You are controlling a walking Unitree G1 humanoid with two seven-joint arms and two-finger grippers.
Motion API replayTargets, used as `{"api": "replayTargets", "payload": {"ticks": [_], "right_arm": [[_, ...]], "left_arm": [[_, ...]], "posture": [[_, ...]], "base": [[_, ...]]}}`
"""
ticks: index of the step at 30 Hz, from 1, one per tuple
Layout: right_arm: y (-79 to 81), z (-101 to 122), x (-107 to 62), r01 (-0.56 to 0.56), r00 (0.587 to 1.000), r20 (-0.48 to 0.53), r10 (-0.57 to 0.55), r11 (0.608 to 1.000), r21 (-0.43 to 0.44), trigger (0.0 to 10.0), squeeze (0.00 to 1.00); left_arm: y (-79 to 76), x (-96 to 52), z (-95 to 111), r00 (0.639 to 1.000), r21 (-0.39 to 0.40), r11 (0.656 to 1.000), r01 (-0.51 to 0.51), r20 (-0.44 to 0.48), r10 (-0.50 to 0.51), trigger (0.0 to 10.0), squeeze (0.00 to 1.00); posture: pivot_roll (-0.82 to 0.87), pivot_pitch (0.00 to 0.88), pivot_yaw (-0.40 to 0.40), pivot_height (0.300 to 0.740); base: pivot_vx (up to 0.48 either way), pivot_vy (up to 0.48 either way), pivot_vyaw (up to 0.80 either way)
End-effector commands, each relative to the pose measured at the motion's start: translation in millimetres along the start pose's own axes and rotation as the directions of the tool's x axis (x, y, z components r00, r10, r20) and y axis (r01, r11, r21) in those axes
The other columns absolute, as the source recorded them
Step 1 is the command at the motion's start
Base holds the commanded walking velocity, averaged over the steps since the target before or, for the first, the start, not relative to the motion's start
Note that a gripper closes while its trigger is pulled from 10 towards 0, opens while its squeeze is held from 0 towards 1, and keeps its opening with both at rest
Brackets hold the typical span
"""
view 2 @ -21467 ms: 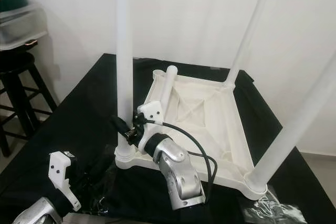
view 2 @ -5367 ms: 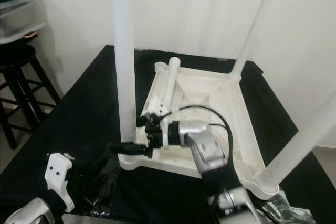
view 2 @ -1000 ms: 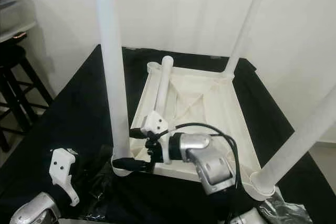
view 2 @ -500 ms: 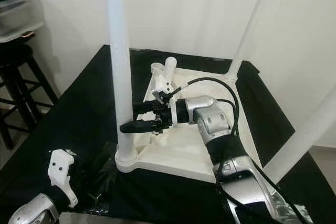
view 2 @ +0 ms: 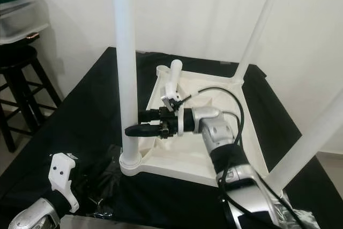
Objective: Building children table
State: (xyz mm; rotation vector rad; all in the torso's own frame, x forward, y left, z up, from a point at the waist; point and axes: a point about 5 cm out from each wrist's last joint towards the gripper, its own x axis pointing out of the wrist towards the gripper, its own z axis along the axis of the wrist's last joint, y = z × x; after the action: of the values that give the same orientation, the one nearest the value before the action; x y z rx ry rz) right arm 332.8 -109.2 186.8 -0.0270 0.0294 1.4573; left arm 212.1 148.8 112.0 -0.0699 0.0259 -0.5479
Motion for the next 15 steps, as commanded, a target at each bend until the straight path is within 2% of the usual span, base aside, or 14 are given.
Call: {"api": "replayTargets", "payload": {"ticks": [1,2,4,5,6,7,8,9,10,11,12,13,15], "right_arm": [[3.0,-26.7,-1.1,0.167,0.982,-0.093,-0.163,0.985,0.036,0.0,0.0],[6.7,-38.7,4.6,0.359,0.929,-0.113,-0.351,0.932,0.051,0.0,0.0],[6.7,-38.7,4.6,0.359,0.929,-0.113,-0.351,0.932,0.051,0.0,0.0],[10.2,-50.8,7.6,0.66,0.751,-0.128,-0.648,0.742,0.115,0.0,0.0],[10.2,-50.8,7.6,0.66,0.751,-0.128,-0.648,0.742,0.115,0.0,0.0],[31.4,-65.6,10.5,0.764,0.645,-0.184,-0.742,0.63,0.138,0.0,0.0],[31.4,-65.6,10.5,0.764,0.645,-0.184,-0.742,0.63,0.138,0.0,0.0],[36.6,-64.3,-0.3,0.834,0.552,-0.209,-0.807,0.539,0.122,0.0,0.0],[36.6,-64.3,-0.3,0.834,0.552,-0.209,-0.807,0.539,0.122,0.0,0.0],[36.3,-60.3,-12.7,0.854,0.518,-0.212,-0.829,0.516,0.071,0.0,0.0],[35.0,-57.5,-21.6,0.852,0.519,-0.218,-0.826,0.52,0.058,0.0,0.0],[32.4,-55.5,-28.2,0.859,0.508,-0.221,-0.833,0.509,0.057,0.0,0.0],[35.0,-55.7,-29.0,0.859,0.508,-0.228,-0.831,0.508,0.062,0.0,0.0]], "left_arm": [[-2.5,0.2,-3.8,1.0,-0.012,1.0,0.009,-0.017,-0.009,10.0,0.0],[-2.5,-0.7,-3.3,1.0,-0.013,1.0,0.009,-0.016,-0.009,10.0,0.0],[-2.5,-0.7,-3.3,1.0,-0.013,1.0,0.009,-0.016,-0.009,10.0,0.0],[-1.8,-1.7,-2.6,1.0,-0.013,1.0,0.009,-0.016,-0.009,10.0,0.0],[-1.8,-1.7,-2.6,1.0,-0.013,1.0,0.009,-0.016,-0.009,10.0,0.0],[-0.9,-2.1,-2.0,1.0,-0.014,1.0,0.01,-0.016,-0.011,10.0,0.0],[-0.9,-2.1,-2.0,1.0,-0.014,1.0,0.01,-0.016,-0.011,10.0,0.0],[-0.1,-2.3,-1.9,1.0,-0.013,1.0,0.013,-0.018,-0.013,10.0,0.0],[-0.1,-2.3,-1.9,1.0,-0.013,1.0,0.013,-0.018,-0.013,10.0,0.0],[0.2,-2.1,-1.9,1.0,-0.013,1.0,0.016,-0.02,-0.016,10.0,0.0],[0.3,-2.4,-2.2,1.0,-0.013,1.0,0.019,-0.022,-0.019,10.0,0.0],[0.2,-2.7,-2.3,1.0,-0.013,1.0,0.02,-0.023,-0.02,10.0,0.0],[0.4,-3.3,-2.3,1.0,-0.011,1.0,0.016,-0.023,-0.016,10.0,0.0]], "posture": [[0.09,0.0,-0.093,0.74],[0.07,0.0,-0.1,0.74],[0.07,0.0,-0.1,0.74],[0.06,0.0,-0.09,0.74],[0.06,0.0,-0.09,0.74],[0.05,0.001,-0.085,0.74],[0.05,0.001,-0.085,0.74],[0.03,0.0,-0.068,0.74],[0.03,0.0,-0.068,0.74],[0.04,0.0,-0.082,0.74],[0.05,0.0,-0.088,0.74],[0.05,0.0,-0.088,0.74],[0.05,0.0,-0.09,0.74]], "base": [[0.0,0.0,0.0],[0.0,0.0,0.0],[0.0,0.0,0.0],[0.0,0.0,0.0],[0.0,0.0,0.0],[0.0,0.0,0.0],[0.0,0.0,0.0],[0.0,0.0,0.0],[0.0,0.0,0.0],[0.0,0.0,0.0],[0.0,0.0,0.0],[0.0,0.0,0.0],[0.0,0.0,0.0]]}}
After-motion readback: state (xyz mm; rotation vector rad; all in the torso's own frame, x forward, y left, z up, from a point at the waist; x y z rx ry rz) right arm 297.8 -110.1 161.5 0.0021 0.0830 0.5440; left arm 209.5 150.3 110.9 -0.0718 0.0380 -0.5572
